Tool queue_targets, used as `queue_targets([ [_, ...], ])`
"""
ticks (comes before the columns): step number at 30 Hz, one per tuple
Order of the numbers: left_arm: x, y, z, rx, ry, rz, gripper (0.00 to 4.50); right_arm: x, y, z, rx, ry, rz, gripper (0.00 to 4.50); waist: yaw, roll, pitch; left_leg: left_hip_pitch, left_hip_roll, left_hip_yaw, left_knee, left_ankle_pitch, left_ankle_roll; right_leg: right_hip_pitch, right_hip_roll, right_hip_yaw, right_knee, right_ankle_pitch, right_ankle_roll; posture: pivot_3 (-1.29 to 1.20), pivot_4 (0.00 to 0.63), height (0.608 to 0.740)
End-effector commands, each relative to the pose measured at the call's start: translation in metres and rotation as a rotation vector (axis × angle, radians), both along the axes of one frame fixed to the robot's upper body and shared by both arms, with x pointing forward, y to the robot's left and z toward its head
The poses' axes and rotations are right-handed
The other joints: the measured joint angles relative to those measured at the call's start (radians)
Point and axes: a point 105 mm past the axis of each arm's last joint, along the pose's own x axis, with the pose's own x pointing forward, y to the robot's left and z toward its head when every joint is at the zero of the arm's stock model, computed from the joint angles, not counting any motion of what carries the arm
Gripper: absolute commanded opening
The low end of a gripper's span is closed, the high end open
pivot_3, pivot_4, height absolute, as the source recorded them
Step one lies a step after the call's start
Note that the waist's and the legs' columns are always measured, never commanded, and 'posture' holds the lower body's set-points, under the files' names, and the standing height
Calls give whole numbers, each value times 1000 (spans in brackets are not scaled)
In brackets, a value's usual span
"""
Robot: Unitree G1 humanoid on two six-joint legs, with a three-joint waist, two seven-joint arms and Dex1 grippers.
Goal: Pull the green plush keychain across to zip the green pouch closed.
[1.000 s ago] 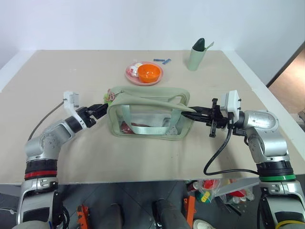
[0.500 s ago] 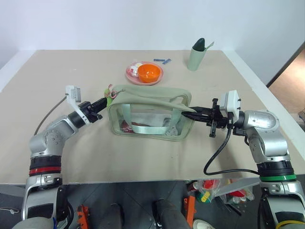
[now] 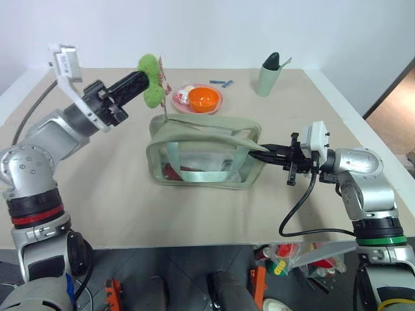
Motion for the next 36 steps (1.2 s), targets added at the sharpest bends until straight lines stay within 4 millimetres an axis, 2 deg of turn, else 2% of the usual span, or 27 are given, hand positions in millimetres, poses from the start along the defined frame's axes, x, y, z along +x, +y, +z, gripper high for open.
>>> queue_targets([
  [1, -18, -22, 25, -6, -112, -91, 101, 1, -3, 11, -20, -47, -7, 0, 0, 0, 0, 0, 0, 0, 0, 0, 0, 0, 0, 0, 0, 0, 0, 0, 150, 740],
  [9, -8, -43, 1, 64, -73, -130, 101, 1, -4, 11, -20, -43, -16, 0, 0, 0, 0, 0, 0, 0, -1, 0, 0, -1, 0, 0, 0, 0, 0, 0, 150, 740],
  [15, 6, -63, -8, 127, -87, -132, 101, 0, -5, 11, -21, -46, -21, 0, 1, 0, 0, 0, 0, 0, 0, 0, 0, 0, 0, 0, 0, 0, 0, 0, 150, 740],
  [18, 10, -68, -10, 142, -100, -130, 101, 0, -5, 11, -22, -46, -21, 0, 2, 0, 0, 0, -1, 0, 0, 0, 0, 0, 0, 1, 0, 0, 0, 0, 150, 740],
  [20, 14, -80, -12, 158, -114, -146, 101, -1, -6, 10, -26, -46, -20, 0, 2, 0, 0, 0, -1, 0, 0, 0, 0, 0, 0, 1, 0, 0, 0, 0, 150, 740],
  [24, 9, -101, -25, 219, -128, -209, 101, -1, -7, 9, -29, -47, -21, 0, 4, 0, 0, -1, -1, 0, -1, 0, 0, 0, 0, 1, 0, 0, 0, 0, 150, 740],
  [28, 9, -104, -33, 255, -134, -201, 101, -1, -7, 9, -28, -47, -24, 0, 3, 0, 0, -1, -1, 0, 0, 0, 0, 0, 0, 1, 0, -1, 0, 0, 150, 740],
  [31, 18, -98, -45, 348, -123, -123, 101, -2, -8, 7, -29, -46, -30, 0, 3, 0, 0, 0, -1, 0, -1, 0, 0, 0, 0, 1, 0, 0, 0, 0, 150, 740],
  [36, 20, -95, -53, 408, -125, -114, 101, -2, -6, 7, -24, -47, -25, 0, 3, 0, 0, 0, -1, 0, 0, 0, 0, 0, 0, 1, 0, 0, 0, 0, 150, 740],
])
